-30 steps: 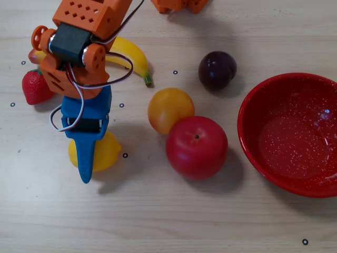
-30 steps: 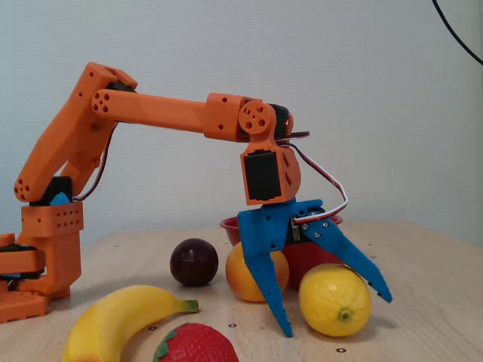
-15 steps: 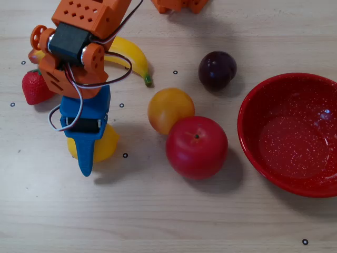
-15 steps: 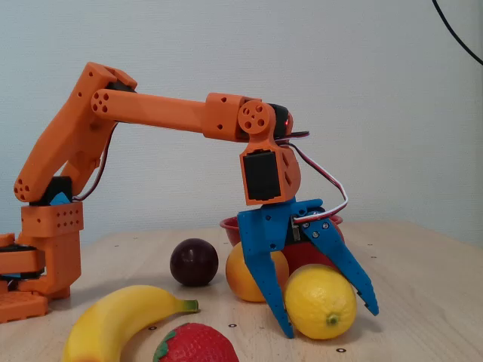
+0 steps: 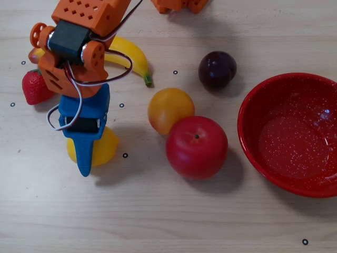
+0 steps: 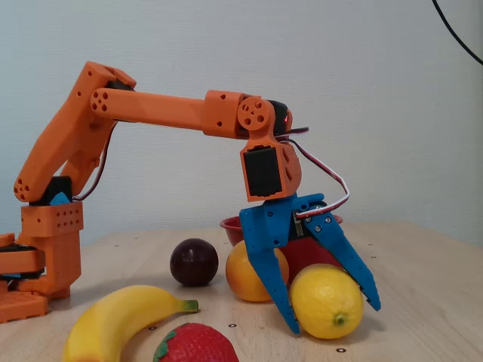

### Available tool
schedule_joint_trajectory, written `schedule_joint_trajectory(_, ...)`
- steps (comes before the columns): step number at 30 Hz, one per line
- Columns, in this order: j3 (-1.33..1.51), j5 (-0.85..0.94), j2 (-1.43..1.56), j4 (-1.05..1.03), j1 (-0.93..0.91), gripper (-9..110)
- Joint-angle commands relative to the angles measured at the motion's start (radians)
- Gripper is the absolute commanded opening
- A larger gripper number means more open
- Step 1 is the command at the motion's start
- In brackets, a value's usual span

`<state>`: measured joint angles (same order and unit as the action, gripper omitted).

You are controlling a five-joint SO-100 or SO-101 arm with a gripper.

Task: Put the lemon in the red bowl.

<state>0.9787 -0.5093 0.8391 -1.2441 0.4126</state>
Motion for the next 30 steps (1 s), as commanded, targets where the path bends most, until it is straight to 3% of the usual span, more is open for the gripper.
schedule_joint_trajectory(1, -0.043, -0.041, 0.051, 0.023, -0.012, 7)
schedule_joint_trajectory(2, -0.041, -0.052, 0.052, 0.02, -0.012, 0)
schedule_joint_trajectory(14, -0.092, 0.014, 0.06, -0.064, -0.002, 0)
schedule_joint_trajectory(30, -0.152, 0.282, 0.325, -0.282, -0.014, 0)
